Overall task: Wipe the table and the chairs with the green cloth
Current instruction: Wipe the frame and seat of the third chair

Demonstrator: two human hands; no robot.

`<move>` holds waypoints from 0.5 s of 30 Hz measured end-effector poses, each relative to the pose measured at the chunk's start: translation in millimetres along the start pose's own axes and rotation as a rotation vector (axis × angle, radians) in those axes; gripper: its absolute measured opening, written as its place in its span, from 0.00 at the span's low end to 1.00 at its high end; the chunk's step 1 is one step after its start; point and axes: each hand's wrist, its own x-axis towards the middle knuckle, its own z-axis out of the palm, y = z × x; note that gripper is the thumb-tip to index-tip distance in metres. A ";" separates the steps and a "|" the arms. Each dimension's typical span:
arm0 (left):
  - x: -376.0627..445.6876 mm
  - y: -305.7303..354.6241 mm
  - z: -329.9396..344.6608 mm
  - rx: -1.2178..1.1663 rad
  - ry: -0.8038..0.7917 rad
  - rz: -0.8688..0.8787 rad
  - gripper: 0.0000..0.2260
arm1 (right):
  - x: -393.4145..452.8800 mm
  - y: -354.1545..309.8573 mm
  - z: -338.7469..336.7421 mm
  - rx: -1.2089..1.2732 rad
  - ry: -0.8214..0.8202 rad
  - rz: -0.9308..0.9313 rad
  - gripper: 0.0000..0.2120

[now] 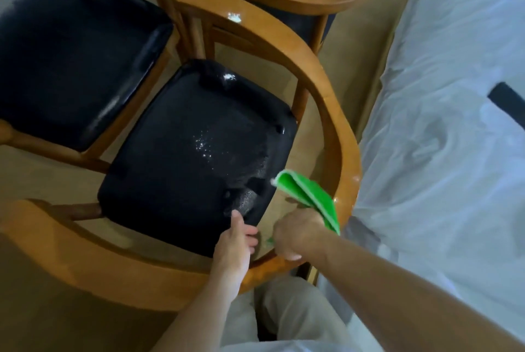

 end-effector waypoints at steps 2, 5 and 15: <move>0.9 2.1 -2.7 -0.016 0.016 -0.019 0.29 | -4.5 -30.1 9.6 0.102 0.019 -0.130 0.14; 1.8 4.3 -5.4 0.028 0.038 -0.033 0.29 | -5.2 -40.6 10.3 0.183 0.042 -0.169 0.18; -2.4 32.1 38.5 0.236 -0.170 -0.121 0.28 | 24.3 119.4 -38.1 -0.130 0.321 0.233 0.28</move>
